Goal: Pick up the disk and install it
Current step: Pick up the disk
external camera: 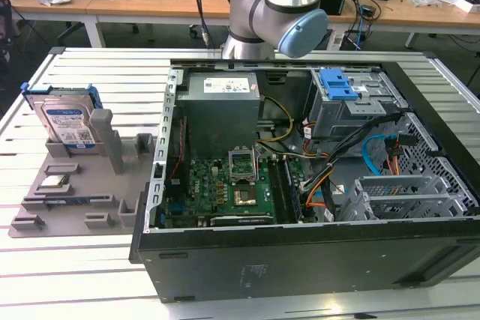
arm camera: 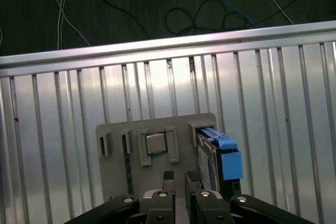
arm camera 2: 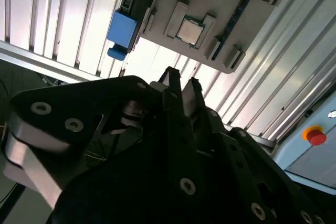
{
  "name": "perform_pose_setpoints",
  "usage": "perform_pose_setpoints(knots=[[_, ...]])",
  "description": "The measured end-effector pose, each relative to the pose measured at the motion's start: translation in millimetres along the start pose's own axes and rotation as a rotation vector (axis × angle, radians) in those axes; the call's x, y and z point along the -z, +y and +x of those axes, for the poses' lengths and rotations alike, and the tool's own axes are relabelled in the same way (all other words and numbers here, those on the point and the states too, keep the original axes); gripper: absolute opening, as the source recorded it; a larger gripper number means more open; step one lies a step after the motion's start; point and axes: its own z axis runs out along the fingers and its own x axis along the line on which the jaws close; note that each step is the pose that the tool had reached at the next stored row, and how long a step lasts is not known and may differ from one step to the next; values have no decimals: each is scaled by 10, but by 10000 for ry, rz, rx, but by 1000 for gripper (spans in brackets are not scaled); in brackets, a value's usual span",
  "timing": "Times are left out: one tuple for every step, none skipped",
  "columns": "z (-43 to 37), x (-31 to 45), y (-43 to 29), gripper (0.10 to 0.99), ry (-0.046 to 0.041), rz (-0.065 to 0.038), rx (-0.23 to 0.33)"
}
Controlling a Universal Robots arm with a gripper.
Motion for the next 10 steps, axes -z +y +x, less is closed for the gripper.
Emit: perform_pose_setpoints(knots=[[0, 0, 0, 294, 0, 0, 0], [0, 0, 0, 357, 0, 0, 0], [0, 0, 0, 357, 0, 0, 0], [0, 0, 0, 357, 0, 0, 0], [0, 0, 0, 475, 0, -1, 0], [0, 0, 0, 475, 0, -1, 0], [0, 0, -1, 541, 0, 0, 0], [0, 0, -1, 541, 0, 0, 0], [-2, 0, -1, 541, -1, 0, 1], [-18, 0, 1, 541, 0, -1, 0]])
